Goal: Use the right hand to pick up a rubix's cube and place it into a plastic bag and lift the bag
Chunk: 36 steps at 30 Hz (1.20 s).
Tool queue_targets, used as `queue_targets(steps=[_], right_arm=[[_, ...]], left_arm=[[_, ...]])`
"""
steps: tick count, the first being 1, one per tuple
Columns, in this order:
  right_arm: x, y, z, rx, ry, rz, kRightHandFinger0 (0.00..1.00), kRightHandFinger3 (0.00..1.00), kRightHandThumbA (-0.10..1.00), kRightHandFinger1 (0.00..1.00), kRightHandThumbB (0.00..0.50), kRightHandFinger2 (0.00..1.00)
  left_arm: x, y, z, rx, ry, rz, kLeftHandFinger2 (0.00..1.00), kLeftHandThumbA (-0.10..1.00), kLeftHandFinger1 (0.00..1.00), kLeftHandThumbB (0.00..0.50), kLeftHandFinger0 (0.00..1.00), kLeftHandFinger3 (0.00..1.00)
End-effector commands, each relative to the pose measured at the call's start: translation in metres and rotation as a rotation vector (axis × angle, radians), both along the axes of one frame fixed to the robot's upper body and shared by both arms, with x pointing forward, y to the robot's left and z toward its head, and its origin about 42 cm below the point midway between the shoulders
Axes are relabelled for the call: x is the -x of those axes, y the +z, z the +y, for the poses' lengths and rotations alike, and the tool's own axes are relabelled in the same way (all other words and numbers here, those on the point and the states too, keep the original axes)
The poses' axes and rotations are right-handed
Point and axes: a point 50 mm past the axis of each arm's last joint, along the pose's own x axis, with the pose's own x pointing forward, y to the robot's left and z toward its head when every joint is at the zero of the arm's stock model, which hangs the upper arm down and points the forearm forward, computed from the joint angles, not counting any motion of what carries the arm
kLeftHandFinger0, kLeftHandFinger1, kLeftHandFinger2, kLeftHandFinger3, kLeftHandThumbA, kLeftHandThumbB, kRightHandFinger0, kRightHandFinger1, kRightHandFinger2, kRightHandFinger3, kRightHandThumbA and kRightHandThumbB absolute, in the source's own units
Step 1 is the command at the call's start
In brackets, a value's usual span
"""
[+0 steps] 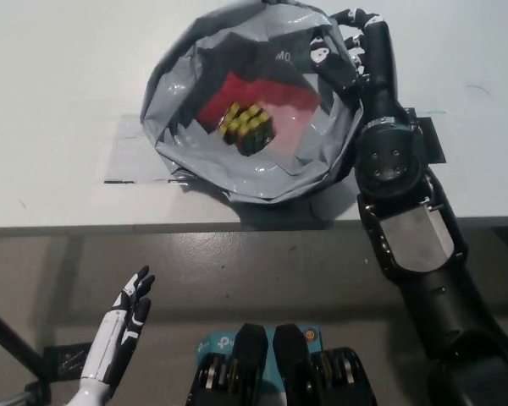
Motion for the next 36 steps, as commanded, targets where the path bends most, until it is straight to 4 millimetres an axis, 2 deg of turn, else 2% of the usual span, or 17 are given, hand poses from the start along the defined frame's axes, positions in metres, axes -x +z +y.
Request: queue_targets(steps=[1, 2, 4, 5, 7, 8, 9, 10, 12, 13, 15, 16, 18, 23, 27, 32, 36], right_arm=[[-0.001, 0.029, 0.002, -0.211, 0.154, 0.028, 0.0, 0.32, 0.31, 0.29, 0.29, 0.57], [-0.002, 0.032, 0.003, -0.238, 0.17, 0.033, 0.0, 0.33, 0.28, 0.31, 0.28, 0.61], [-0.003, 0.047, 0.012, -0.372, 0.221, 0.047, 0.0, 0.35, 0.0, 0.3, 0.223, 0.63], [-0.003, 0.053, 0.015, -0.415, 0.228, 0.049, 0.0, 0.43, -0.08, 0.26, 0.184, 0.64], [-0.004, 0.075, 0.025, -0.584, 0.276, 0.076, 0.0, 0.57, -0.1, 0.22, 0.107, 0.67], [-0.005, 0.082, 0.028, -0.64, 0.302, 0.08, 0.0, 0.69, -0.1, 0.21, 0.097, 0.7], [-0.005, 0.092, 0.032, -0.709, 0.329, 0.085, 0.0, 0.93, -0.1, 0.19, 0.109, 0.71], [-0.005, 0.111, 0.039, -0.834, 0.366, 0.117, 0.0, 1.0, -0.1, 0.2, 0.127, 0.78], [-0.006, 0.122, 0.043, -0.889, 0.397, 0.135, 0.0, 0.98, -0.1, 0.22, 0.116, 0.8], [-0.006, 0.128, 0.045, -0.91, 0.411, 0.139, 0.05, 1.0, -0.1, 0.32, 0.16, 0.87], [-0.007, 0.147, 0.051, -0.966, 0.436, 0.148, 0.0, 1.0, -0.1, 0.22, 0.092, 0.81], [-0.008, 0.165, 0.055, -0.995, 0.452, 0.16, 0.0, 1.0, -0.1, 0.18, 0.084, 0.73], [-0.01, 0.184, 0.056, -1.026, 0.467, 0.155, 0.0, 1.0, -0.1, 0.15, 0.077, 0.69], [-0.014, 0.234, 0.061, -1.111, 0.488, 0.134, 0.0, 1.0, -0.1, 0.17, 0.053, 0.75], [-0.013, 0.263, 0.068, -1.115, 0.517, 0.124, 0.0, 1.0, -0.1, 0.16, 0.031, 0.71], [-0.012, 0.289, 0.075, -1.112, 0.545, 0.098, 0.0, 1.0, -0.1, 0.16, 0.03, 0.68], [-0.009, 0.315, 0.077, -1.102, 0.572, 0.061, 0.0, 1.0, -0.1, 0.21, 0.047, 0.73]], left_arm=[[0.007, 0.004, 0.0, -0.022, -0.006, -0.024, 1.0, 1.0, 1.0, 0.163, 1.0, 1.0], [0.006, 0.004, -0.001, -0.025, -0.003, -0.024, 1.0, 1.0, 1.0, 0.164, 1.0, 1.0], [0.008, 0.003, 0.001, -0.011, 0.007, -0.021, 1.0, 1.0, 1.0, 0.163, 1.0, 1.0], [0.008, 0.003, 0.001, -0.008, 0.01, -0.019, 1.0, 1.0, 1.0, 0.166, 1.0, 1.0], [0.008, 0.003, 0.001, -0.005, 0.017, -0.02, 1.0, 1.0, 1.0, 0.166, 1.0, 1.0], [0.008, 0.003, 0.001, 0.0, 0.018, -0.021, 1.0, 1.0, 1.0, 0.166, 1.0, 1.0], [0.008, 0.003, 0.001, 0.004, 0.018, -0.02, 1.0, 1.0, 1.0, 0.167, 1.0, 1.0], [0.008, 0.002, 0.002, 0.011, 0.017, -0.02, 1.0, 1.0, 1.0, 0.167, 1.0, 1.0], [0.01, 0.001, 0.003, 0.013, 0.02, -0.017, 1.0, 1.0, 1.0, 0.169, 1.0, 1.0], [0.011, 0.001, 0.003, 0.015, 0.022, -0.015, 1.0, 1.0, 1.0, 0.165, 1.0, 1.0], [0.012, -0.001, 0.003, 0.02, 0.02, -0.014, 1.0, 1.0, 1.0, 0.154, 1.0, 1.0], [0.015, -0.002, 0.003, 0.021, 0.02, -0.01, 1.0, 1.0, 1.0, 0.152, 1.0, 1.0], [0.014, 0.0, 0.002, 0.018, 0.021, -0.008, 1.0, 1.0, 1.0, 0.154, 1.0, 1.0], [0.006, 0.003, 0.001, 0.019, 0.016, -0.022, 1.0, 1.0, 1.0, 0.163, 1.0, 1.0], [0.007, 0.004, 0.003, 0.016, 0.018, -0.02, 1.0, 1.0, 1.0, 0.149, 1.0, 1.0], [0.007, 0.005, 0.005, 0.016, 0.03, -0.02, 1.0, 1.0, 1.0, 0.164, 1.0, 1.0], [0.007, 0.007, 0.006, 0.015, 0.032, -0.023, 1.0, 1.0, 1.0, 0.146, 1.0, 1.0]])
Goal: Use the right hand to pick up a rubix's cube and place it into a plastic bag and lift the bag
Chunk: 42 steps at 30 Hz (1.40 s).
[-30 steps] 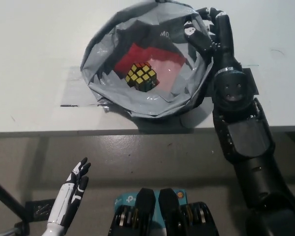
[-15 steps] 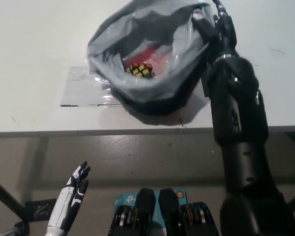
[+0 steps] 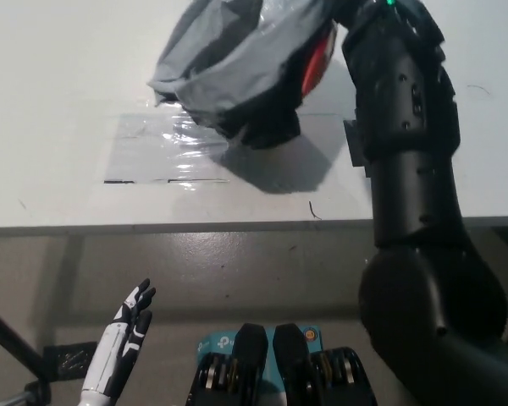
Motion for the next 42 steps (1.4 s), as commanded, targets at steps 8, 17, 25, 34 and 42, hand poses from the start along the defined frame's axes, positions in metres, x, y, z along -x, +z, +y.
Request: queue_targets(steps=[8, 17, 25, 34, 42], right_arm=[[0.045, 0.221, 0.053, -0.194, 0.16, -0.344, 0.0, 1.0, -0.1, 0.21, 0.051, 0.75], [0.029, 0.18, 0.059, -0.155, 0.155, -0.321, 0.0, 1.0, -0.1, 0.23, 0.049, 0.76], [0.002, 0.106, 0.057, -0.126, 0.11, -0.202, 0.0, 0.77, -0.1, 0.27, 0.043, 0.78], [-0.016, -0.005, 0.058, -0.084, 0.074, -0.003, 0.0, 0.85, -0.1, 0.19, 0.081, 0.71], [-0.016, -0.042, 0.063, -0.015, 0.076, 0.027, 0.0, 1.0, -0.1, 0.2, 0.083, 0.83]], left_arm=[[0.003, 0.011, 0.004, 0.016, 0.019, -0.039, 1.0, 1.0, 1.0, 0.134, 1.0, 1.0], [0.008, 0.005, 0.003, -0.005, 0.014, -0.028, 1.0, 1.0, 1.0, 0.135, 1.0, 1.0], [0.01, 0.003, 0.003, -0.004, 0.008, -0.03, 1.0, 1.0, 1.0, 0.123, 1.0, 1.0], [0.014, 0.003, 0.001, -0.017, 0.003, -0.014, 1.0, 1.0, 1.0, 0.127, 1.0, 1.0], [0.01, 0.006, 0.0, -0.034, -0.002, -0.028, 1.0, 1.0, 1.0, 0.125, 1.0, 1.0]])
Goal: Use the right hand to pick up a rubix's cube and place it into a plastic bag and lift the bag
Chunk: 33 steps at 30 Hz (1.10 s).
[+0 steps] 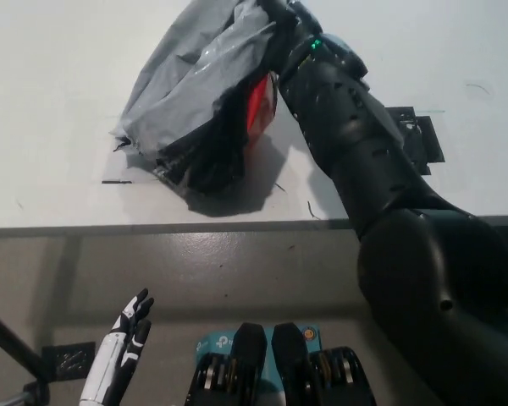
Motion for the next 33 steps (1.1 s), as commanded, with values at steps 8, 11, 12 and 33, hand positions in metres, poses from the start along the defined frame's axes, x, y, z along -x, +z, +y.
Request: queue_targets(steps=[8, 11, 12, 33], right_arm=[[-0.002, 0.013, -0.001, 0.196, -0.035, -0.206, 0.0, 0.54, -0.1, 0.08, 0.114, 0.6], [-0.005, 0.024, -0.008, 0.304, -0.058, -0.263, 0.0, 0.73, -0.1, 0.08, 0.105, 0.58], [-0.005, 0.026, -0.009, 0.371, -0.072, -0.283, 0.0, 0.73, -0.1, 0.09, 0.104, 0.59], [-0.012, 0.087, -0.037, 1.631, 0.053, -0.608, 1.0, 1.0, 0.71, 1.0, 0.492, 1.0]], left_arm=[[-0.003, 0.013, 0.001, -0.049, -0.004, -0.05, 1.0, 1.0, 1.0, 0.11, 1.0, 1.0], [-0.008, 0.016, 0.001, -0.048, -0.007, -0.059, 1.0, 1.0, 1.0, 0.117, 1.0, 1.0], [-0.006, 0.014, 0.001, -0.048, -0.008, -0.056, 1.0, 1.0, 1.0, 0.117, 1.0, 1.0], [-0.002, 0.009, 0.004, -0.061, -0.015, -0.043, 1.0, 1.0, 1.0, 0.104, 1.0, 1.0]])
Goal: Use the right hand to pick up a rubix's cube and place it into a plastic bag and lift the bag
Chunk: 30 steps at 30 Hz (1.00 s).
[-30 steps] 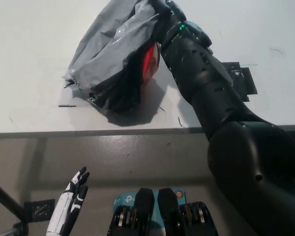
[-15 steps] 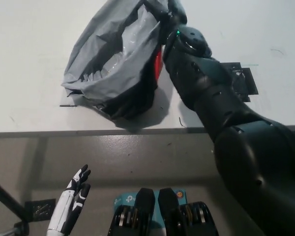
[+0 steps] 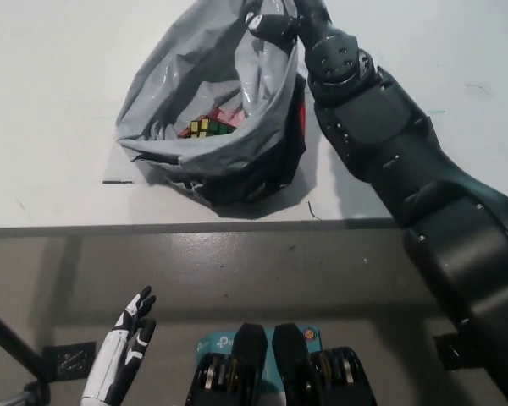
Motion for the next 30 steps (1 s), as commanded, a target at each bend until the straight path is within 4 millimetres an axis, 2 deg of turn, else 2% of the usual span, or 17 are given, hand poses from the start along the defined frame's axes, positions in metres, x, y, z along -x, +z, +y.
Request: queue_targets(steps=[1, 3, 5, 7, 12, 14, 15, 18, 21, 23, 26, 27, 29, 30], right_arm=[[-0.002, 0.081, -0.007, 0.403, 0.023, -0.204, 1.0, 1.0, 0.71, 1.0, 0.49, 1.0], [-0.002, 0.073, -0.009, 0.449, 0.014, -0.2, 1.0, 1.0, 0.74, 1.0, 0.496, 1.0], [-0.002, 0.072, -0.009, 0.474, 0.014, -0.2, 1.0, 1.0, 0.74, 1.0, 0.496, 1.0], [-0.002, 0.068, -0.011, 0.501, 0.009, -0.199, 1.0, 1.0, 0.75, 1.0, 0.5, 1.0], [-0.001, 0.078, -0.016, 0.513, -0.033, -0.26, 1.0, 1.0, 0.81, 1.0, 0.5, 1.0], [0.001, 0.08, -0.019, 0.485, -0.062, -0.312, 1.0, 1.0, 0.87, 1.0, 0.5, 1.0], [0.004, 0.086, -0.023, 0.447, -0.094, -0.396, 1.0, 1.0, 0.88, 1.0, 0.489, 1.0], [0.01, 0.104, -0.03, 0.42, -0.132, -0.497, 1.0, 1.0, 0.99, 1.0, 0.446, 1.0], [0.02, 0.137, -0.035, 0.393, -0.147, -0.573, 1.0, 1.0, 1.0, 1.0, 0.442, 1.0], [0.027, 0.146, -0.041, 0.37, -0.15, -0.615, 1.0, 1.0, 1.0, 1.0, 0.432, 1.0], [0.047, 0.169, -0.054, 0.345, -0.18, -0.728, 1.0, 1.0, 1.0, 1.0, 0.421, 1.0], [0.063, 0.187, -0.062, 0.326, -0.194, -0.821, 1.0, 1.0, 1.0, 1.0, 0.418, 1.0], [0.081, 0.206, -0.071, 0.301, -0.186, -0.909, 1.0, 1.0, 1.0, 1.0, 0.402, 1.0], [0.1, 0.225, -0.08, 0.267, -0.157, -0.954, 1.0, 1.0, 1.0, 1.0, 0.417, 1.0]], left_arm=[[-0.001, 0.008, 0.005, -0.021, -0.006, -0.039, 1.0, 1.0, 1.0, 0.105, 1.0, 1.0], [0.005, 0.006, 0.005, -0.024, -0.007, -0.025, 1.0, 1.0, 1.0, 0.1, 1.0, 1.0], [0.004, 0.007, 0.008, -0.029, -0.005, -0.027, 1.0, 1.0, 1.0, 0.102, 1.0, 1.0], [0.007, 0.005, 0.007, -0.027, 0.0, -0.027, 1.0, 1.0, 1.0, 0.119, 1.0, 1.0], [0.005, 0.006, 0.008, -0.027, 0.001, -0.032, 1.0, 1.0, 1.0, 0.103, 1.0, 1.0], [0.009, 0.004, 0.009, -0.029, 0.001, -0.026, 1.0, 1.0, 1.0, 0.1, 1.0, 1.0], [0.011, 0.003, 0.009, -0.019, -0.003, -0.017, 1.0, 1.0, 1.0, 0.106, 1.0, 1.0], [0.008, 0.003, 0.01, -0.017, -0.01, -0.026, 1.0, 1.0, 1.0, 0.101, 1.0, 1.0], [0.002, 0.006, 0.011, -0.016, -0.001, -0.04, 1.0, 1.0, 1.0, 0.102, 1.0, 1.0], [0.004, 0.005, 0.01, -0.015, 0.003, -0.037, 1.0, 1.0, 1.0, 0.113, 1.0, 1.0], [0.002, 0.008, 0.01, -0.024, 0.001, -0.038, 1.0, 1.0, 1.0, 0.131, 1.0, 1.0], [0.0, 0.01, 0.011, -0.03, 0.003, -0.048, 1.0, 1.0, 1.0, 0.13, 1.0, 1.0], [-0.004, 0.011, 0.012, -0.025, 0.008, -0.056, 1.0, 1.0, 1.0, 0.12, 1.0, 1.0], [-0.005, 0.012, 0.011, -0.016, 0.009, -0.058, 1.0, 1.0, 1.0, 0.123, 1.0, 1.0]])
